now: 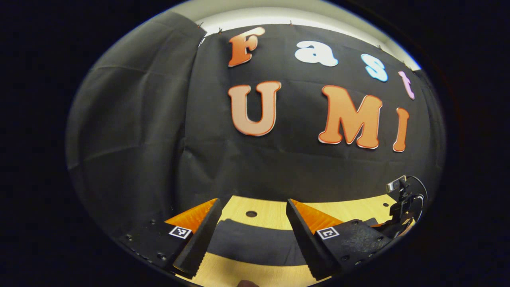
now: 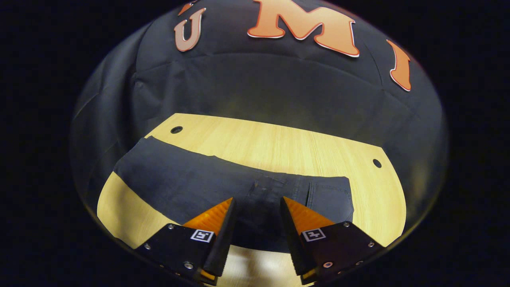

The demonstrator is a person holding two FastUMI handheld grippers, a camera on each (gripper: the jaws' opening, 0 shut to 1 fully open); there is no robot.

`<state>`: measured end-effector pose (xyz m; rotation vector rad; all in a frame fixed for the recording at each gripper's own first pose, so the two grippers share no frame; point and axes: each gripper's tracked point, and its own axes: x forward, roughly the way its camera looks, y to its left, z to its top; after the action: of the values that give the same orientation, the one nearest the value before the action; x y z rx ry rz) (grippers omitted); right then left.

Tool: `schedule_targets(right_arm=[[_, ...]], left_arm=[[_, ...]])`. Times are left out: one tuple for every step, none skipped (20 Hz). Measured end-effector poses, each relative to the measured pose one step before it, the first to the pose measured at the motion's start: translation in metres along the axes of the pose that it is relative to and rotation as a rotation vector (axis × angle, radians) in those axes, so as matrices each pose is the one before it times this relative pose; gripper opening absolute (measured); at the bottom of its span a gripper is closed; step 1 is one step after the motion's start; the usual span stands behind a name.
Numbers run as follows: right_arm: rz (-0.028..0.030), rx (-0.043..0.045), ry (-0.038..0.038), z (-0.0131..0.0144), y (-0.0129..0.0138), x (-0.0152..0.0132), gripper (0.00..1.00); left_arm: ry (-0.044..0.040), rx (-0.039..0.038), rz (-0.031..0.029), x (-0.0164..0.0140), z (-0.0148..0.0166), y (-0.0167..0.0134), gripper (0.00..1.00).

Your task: Grasp the waist and the cuffs of the jeans and fold them to make the two legs overlap; first hold the waist and fold one-third of the jeans toward the cuffs, then hold the cuffs and fold the remaining one-third in the same direction to finish folding.

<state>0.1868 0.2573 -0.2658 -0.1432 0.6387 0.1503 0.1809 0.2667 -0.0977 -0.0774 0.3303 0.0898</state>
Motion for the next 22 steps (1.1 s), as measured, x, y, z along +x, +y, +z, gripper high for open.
schedule_targets(right_arm=[[-0.00230, 0.00696, -0.01310, 0.00422, 0.00040, -0.00482, 0.71], [-0.00895, 0.01161, -0.01481, 0.00507, -0.00251, -0.00687, 0.74], [-0.01364, 0.01172, -0.01578, 0.00450, -0.00523, -0.00717, 0.73], [-0.01895, 0.00912, -0.01641, 0.00456, -0.00625, -0.00697, 0.81], [-0.02097, 0.01004, -0.01521, 0.00350, -0.00771, -0.00762, 0.86], [-0.02372, 0.01123, -0.01700, 0.00451, -0.00800, -0.00795, 0.87], [-0.02522, 0.01327, -0.01544, 0.00395, -0.00833, -0.00792, 0.89], [-0.02488, 0.01459, -0.01583, 0.00395, -0.00841, -0.00883, 0.90], [-0.02507, 0.01500, -0.01514, 0.00316, -0.00789, -0.00791, 0.91], [-0.02647, 0.01219, -0.01572, 0.00307, -0.00805, -0.00847, 0.92], [-0.02943, 0.01049, -0.01600, 0.00253, -0.00920, -0.00885, 0.92], [-0.02604, 0.01076, -0.01239, 0.00108, -0.00959, -0.00759, 0.92], [-0.02500, 0.01024, -0.00996, 0.00143, -0.00700, -0.00844, 0.93], [-0.02068, 0.01036, -0.00889, 0.00034, -0.00709, -0.00868, 0.93], [-0.01989, 0.00793, -0.00628, 0.00026, -0.00533, -0.00805, 0.93], [-0.01879, 0.00520, -0.00381, -0.00096, -0.00761, -0.00710, 0.93], [-0.01615, 0.00131, -0.00350, -0.00032, -0.00564, -0.00634, 0.93], [-0.01898, -0.00199, -0.00118, -0.00137, -0.00655, -0.00481, 0.93], [-0.01344, -0.00041, -0.00124, -0.00083, -0.00567, -0.00469, 0.94], [-0.01565, -0.00124, -0.00055, -0.00051, -0.00437, -0.00315, 0.94], [-0.00670, 0.00233, 0.00072, 0.00012, -0.00253, -0.00393, 0.94], [-0.00847, 0.00207, 0.00277, -0.00117, -0.00298, -0.00283, 0.94]], left_arm=[[0.05946, -0.03460, 0.02214, 0.00848, -0.01441, 0.00867, 0.98], [0.07330, -0.03297, 0.01643, 0.01017, -0.01715, 0.00821, 0.98], [0.07424, -0.03112, 0.01415, 0.01074, -0.01518, 0.00684, 0.98], [0.07385, -0.02087, 0.00624, 0.01343, -0.01527, 0.00553, 0.98], [0.08070, -0.01050, 0.00967, 0.01063, -0.01442, 0.00630, 0.98], [0.06262, -0.00958, 0.00764, 0.01014, -0.01102, 0.00591, 0.98], [0.04881, -0.01592, 0.00855, 0.01176, -0.00791, 0.00432, 0.98], [0.04725, -0.01646, 0.00416, 0.01422, -0.00890, 0.00454, 0.98], [0.04820, -0.01986, 0.00713, 0.01297, -0.00711, 0.00700, 0.98], [0.05573, -0.02389, 0.01300, 0.01283, -0.00767, 0.01072, 0.98], [0.05402, -0.02491, 0.00989, 0.01529, -0.00596, 0.00341, 0.98], [0.05792, -0.02151, 0.01244, 0.01377, -0.00678, 0.00510, 0.98], [0.05758, -0.02139, 0.01040, 0.01253, -0.00482, 0.00328, 0.98], [0.05132, -0.01919, 0.01024, 0.01152, -0.00284, 0.00439, 0.98], [0.04756, -0.02931, 0.01449, 0.01031, -0.00351, 0.00439, 0.98], [0.04572, -0.02693, 0.00254, 0.01293, -0.00396, 0.00421, 0.98], [0.04755, -0.03366, 0.01352, 0.01140, -0.00529, 0.00396, 0.98], [0.03584, -0.02350, 0.00525, 0.01250, -0.00393, 0.00494, 0.98], [0.03602, -0.02909, 0.02305, 0.00579, 0.00075, 0.00515, 0.98], [0.00944, -0.01560, 0.01305, 0.00995, 0.00487, 0.00154, 0.98], [0.01776, -0.01455, 0.02701, 0.00894, 0.00331, 0.00221, 0.98], [0.01016, -0.01265, 0.01963, 0.00854, 0.00495, -0.00018, 0.98]])
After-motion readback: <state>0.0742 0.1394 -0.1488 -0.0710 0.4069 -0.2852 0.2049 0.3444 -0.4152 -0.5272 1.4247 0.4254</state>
